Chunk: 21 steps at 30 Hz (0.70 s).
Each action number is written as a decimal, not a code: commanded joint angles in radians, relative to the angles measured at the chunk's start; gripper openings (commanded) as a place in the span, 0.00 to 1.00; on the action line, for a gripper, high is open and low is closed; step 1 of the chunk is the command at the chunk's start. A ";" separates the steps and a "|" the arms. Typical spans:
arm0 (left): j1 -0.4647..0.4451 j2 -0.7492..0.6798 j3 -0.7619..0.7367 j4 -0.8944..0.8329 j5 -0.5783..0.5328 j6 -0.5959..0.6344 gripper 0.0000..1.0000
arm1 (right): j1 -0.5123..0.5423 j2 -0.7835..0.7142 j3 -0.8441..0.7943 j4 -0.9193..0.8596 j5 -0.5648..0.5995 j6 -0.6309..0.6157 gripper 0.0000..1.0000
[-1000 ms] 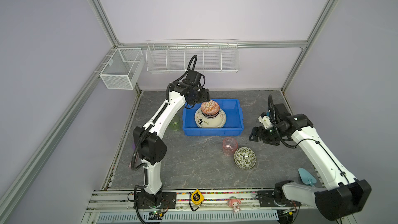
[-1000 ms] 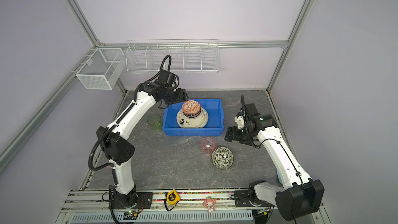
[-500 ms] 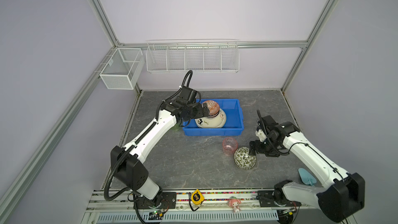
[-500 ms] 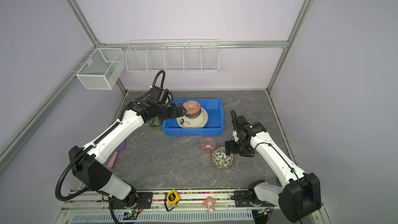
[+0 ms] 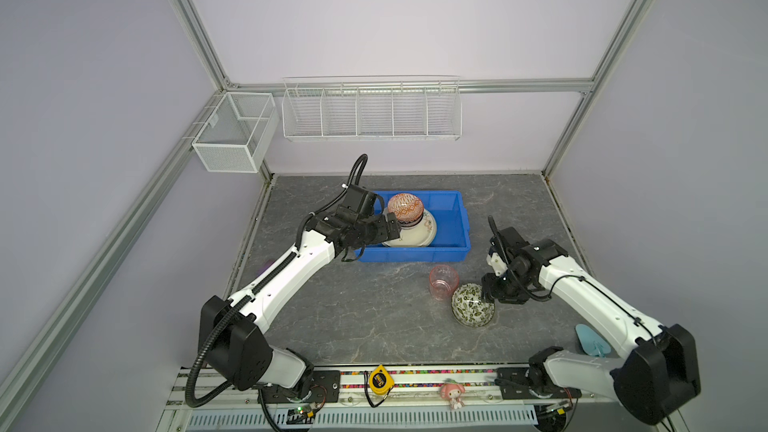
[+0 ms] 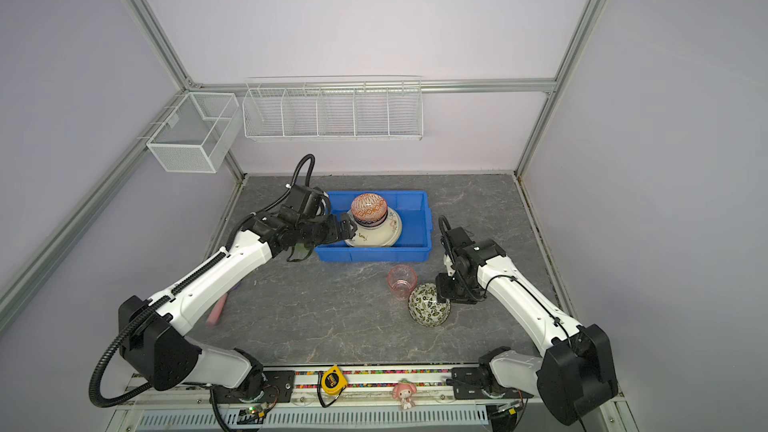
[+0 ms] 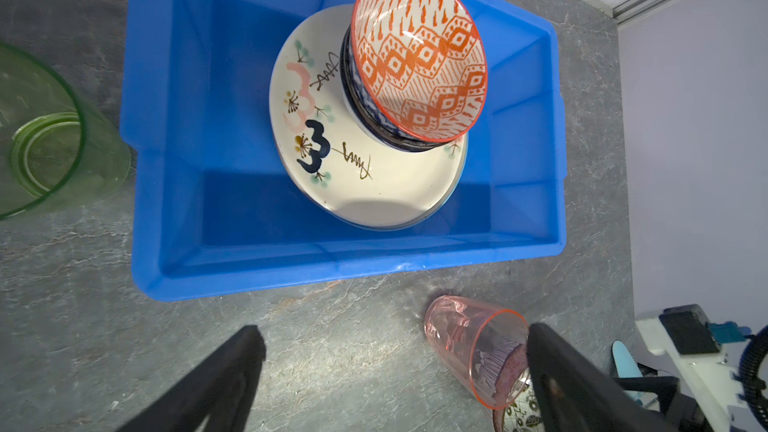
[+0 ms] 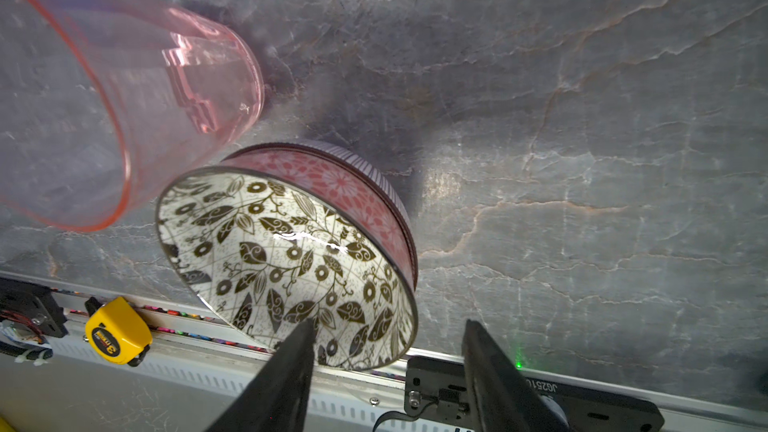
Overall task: Place the mixed dishes into the plastic bin
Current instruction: 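Raise the left gripper from the bin while right moves to the leaf-print bowl, then grip the rim of the leaf-print bowl on the table with the right gripper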
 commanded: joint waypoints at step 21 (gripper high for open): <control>-0.006 0.033 0.013 0.008 -0.016 -0.003 0.98 | 0.033 0.041 -0.050 0.082 -0.016 0.013 0.40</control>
